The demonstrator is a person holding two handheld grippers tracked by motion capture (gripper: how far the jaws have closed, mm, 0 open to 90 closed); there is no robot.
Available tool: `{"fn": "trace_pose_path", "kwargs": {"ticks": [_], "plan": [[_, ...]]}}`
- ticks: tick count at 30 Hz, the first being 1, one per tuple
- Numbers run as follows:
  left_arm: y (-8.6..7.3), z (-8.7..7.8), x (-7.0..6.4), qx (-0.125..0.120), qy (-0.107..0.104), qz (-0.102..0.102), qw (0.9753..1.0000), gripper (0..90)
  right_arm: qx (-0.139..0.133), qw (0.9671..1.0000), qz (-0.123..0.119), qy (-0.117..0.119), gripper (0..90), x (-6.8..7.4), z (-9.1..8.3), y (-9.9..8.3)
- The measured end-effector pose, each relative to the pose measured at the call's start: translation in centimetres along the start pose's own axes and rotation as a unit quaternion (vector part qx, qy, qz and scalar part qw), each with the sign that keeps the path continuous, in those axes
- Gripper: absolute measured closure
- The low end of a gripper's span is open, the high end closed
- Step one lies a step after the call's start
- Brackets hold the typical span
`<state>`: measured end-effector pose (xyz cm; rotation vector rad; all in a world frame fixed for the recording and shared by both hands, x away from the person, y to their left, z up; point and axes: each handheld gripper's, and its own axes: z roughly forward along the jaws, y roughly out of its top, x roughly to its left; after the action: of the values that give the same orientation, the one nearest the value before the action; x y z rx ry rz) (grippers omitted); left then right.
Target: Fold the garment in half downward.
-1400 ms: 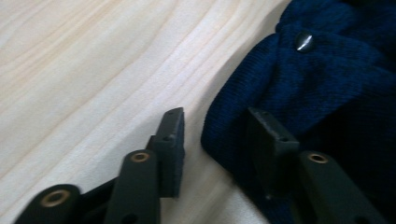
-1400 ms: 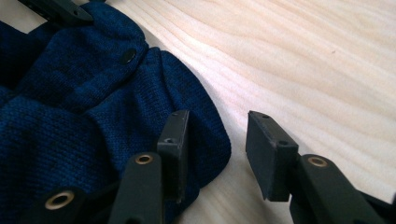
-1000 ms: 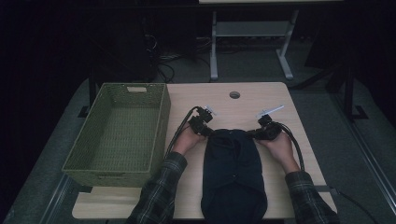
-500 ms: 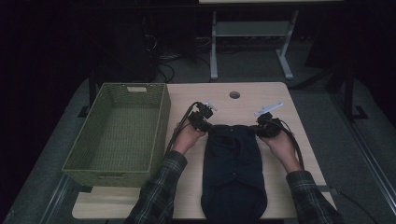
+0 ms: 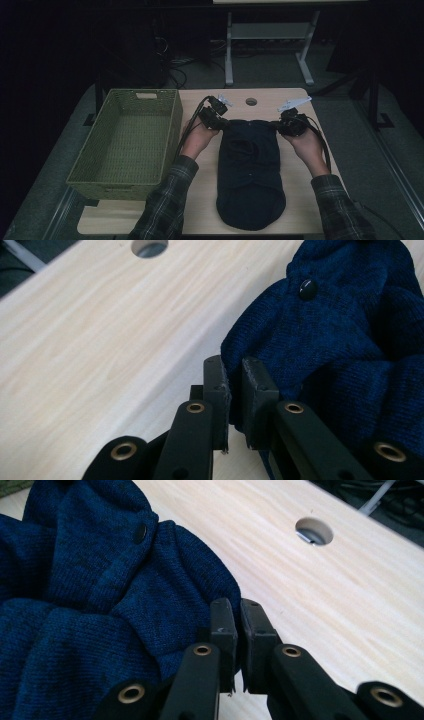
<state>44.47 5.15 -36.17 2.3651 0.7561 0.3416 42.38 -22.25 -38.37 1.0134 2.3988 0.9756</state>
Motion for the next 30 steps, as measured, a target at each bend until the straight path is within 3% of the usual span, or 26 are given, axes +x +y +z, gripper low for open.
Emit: {"fn": "trace_pose_path", "kwargs": {"ticks": [12, 19, 30], "plan": [[1.2, -2.9, 0.4, -0.055, 0.020, -0.004, 0.9983, 82.5, -0.055, 0.9984, -0.006, -0.009, 85.5, 0.1, -2.4, 2.4], [2.5, -4.7, 0.2, -0.076, 0.039, 0.009, 0.9963, 82.2, -0.079, 0.9965, -0.017, -0.021, 85.3, 0.1, -3.9, 4.1], [-0.4, -4.8, -2.5, -0.083, 0.016, 0.035, 0.9958, 80.9, -0.084, 0.9961, -0.028, 0.007, 84.8, 2.0, -4.7, 1.1]]}}
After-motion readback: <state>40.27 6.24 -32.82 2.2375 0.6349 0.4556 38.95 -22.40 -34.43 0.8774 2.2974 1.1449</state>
